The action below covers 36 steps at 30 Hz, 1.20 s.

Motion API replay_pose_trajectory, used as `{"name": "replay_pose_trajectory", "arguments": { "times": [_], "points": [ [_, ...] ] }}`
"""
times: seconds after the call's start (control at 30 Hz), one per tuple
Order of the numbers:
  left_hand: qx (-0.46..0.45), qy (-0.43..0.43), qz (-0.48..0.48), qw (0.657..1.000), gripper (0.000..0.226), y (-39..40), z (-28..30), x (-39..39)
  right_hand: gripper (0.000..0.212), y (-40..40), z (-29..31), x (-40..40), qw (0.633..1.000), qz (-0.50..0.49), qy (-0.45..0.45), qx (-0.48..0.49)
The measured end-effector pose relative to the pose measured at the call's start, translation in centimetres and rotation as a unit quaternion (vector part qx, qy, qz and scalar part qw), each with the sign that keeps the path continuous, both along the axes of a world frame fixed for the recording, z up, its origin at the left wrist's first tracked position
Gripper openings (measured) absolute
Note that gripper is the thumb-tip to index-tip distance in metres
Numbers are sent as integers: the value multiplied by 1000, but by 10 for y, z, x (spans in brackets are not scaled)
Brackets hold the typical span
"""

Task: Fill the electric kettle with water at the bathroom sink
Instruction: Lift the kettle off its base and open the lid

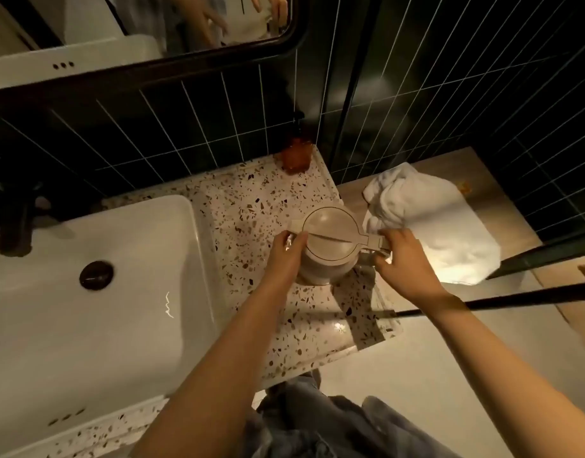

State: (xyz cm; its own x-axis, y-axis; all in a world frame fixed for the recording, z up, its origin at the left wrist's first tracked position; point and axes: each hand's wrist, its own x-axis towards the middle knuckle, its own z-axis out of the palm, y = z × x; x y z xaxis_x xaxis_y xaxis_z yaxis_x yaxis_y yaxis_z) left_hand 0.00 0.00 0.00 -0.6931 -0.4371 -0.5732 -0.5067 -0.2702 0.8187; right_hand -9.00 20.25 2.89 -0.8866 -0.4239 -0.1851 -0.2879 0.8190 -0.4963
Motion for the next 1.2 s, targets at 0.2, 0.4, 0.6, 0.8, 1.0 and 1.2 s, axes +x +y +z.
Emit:
{"name": "replay_pose_trajectory", "arguments": {
  "times": [0.2, 0.4, 0.6, 0.8, 1.0, 1.2],
  "points": [
    [107, 22, 71, 992, 34, 6, -1, -8, 34, -6, -7, -15, 999, -4, -46, -29],
    [208, 70, 144, 965, 29, 15, -3, -14, 26, -3, -12, -23, 997, 3, -69, -31],
    [233, 57, 181, 954, 25, 19, 7, -18, 21, 3, -13, -24, 995, 38, -88, -24],
    [245, 94, 205, 943, 32, 15, 17, -4, 26, 3, 12, -12, 982, 14, -142, -122],
    [202, 160, 228, 939, 27, 6, 47, 16, 14, -5, 50, 4, 915, -5, -281, -289],
    [158, 191, 249, 936, 16, -10, 79, 51, 30, -29, 64, 20, 885, 38, -337, -319]
  ]
}}
